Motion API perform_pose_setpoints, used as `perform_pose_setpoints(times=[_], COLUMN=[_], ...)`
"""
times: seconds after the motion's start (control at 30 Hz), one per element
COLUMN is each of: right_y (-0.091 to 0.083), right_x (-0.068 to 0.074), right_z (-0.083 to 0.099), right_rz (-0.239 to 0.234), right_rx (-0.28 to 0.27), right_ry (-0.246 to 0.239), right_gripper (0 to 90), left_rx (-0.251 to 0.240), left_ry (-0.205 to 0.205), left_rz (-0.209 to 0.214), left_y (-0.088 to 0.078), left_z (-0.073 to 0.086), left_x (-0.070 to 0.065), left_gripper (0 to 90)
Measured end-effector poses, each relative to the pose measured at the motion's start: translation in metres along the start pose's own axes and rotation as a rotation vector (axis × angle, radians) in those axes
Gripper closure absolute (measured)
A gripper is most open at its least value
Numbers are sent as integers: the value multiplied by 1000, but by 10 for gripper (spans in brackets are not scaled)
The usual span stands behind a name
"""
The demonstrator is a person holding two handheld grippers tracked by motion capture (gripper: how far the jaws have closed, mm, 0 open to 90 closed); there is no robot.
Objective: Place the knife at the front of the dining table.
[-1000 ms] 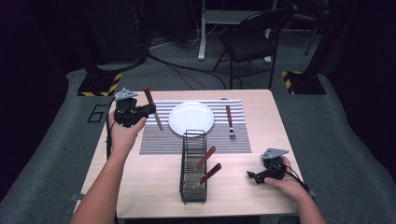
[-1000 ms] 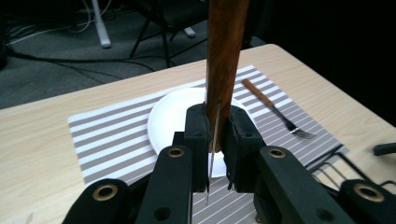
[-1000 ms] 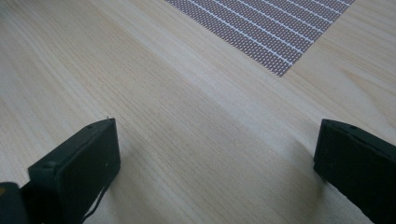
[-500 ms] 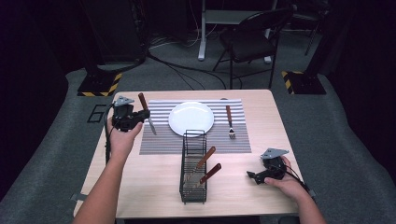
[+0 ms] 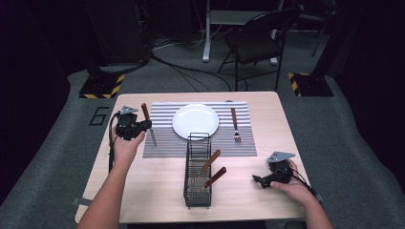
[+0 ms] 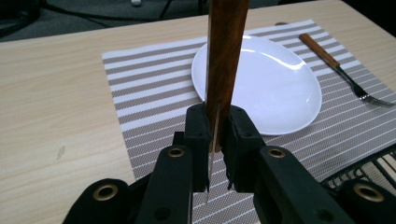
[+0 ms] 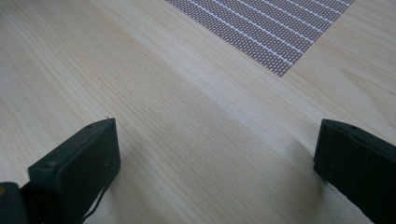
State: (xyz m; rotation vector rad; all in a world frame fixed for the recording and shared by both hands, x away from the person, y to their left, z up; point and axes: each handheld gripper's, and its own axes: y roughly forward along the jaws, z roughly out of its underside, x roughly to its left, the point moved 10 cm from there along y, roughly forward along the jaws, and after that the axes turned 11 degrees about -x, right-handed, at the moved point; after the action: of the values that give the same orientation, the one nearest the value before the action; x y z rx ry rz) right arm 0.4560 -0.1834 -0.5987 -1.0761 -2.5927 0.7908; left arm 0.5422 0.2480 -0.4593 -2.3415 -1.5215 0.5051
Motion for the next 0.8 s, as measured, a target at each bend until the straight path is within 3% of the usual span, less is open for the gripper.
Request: perform_pose_setpoints(times=[0.33,0.53,0.8], right_y=[0,0,0], right_x=[0,0,0], right_z=[0,0,0], right_rz=[0,0,-1], right_rx=[0,0,-2], right_ry=[-1,0,2], right_gripper=[0,0,0], left_rx=[62,55,14], left_ry=[-2,-23,-106], left_rz=[-4,-6,-17], left_y=[19,33,52], left_z=[14,12,14], left_x=[1,5,16], left_gripper=[806,806,806])
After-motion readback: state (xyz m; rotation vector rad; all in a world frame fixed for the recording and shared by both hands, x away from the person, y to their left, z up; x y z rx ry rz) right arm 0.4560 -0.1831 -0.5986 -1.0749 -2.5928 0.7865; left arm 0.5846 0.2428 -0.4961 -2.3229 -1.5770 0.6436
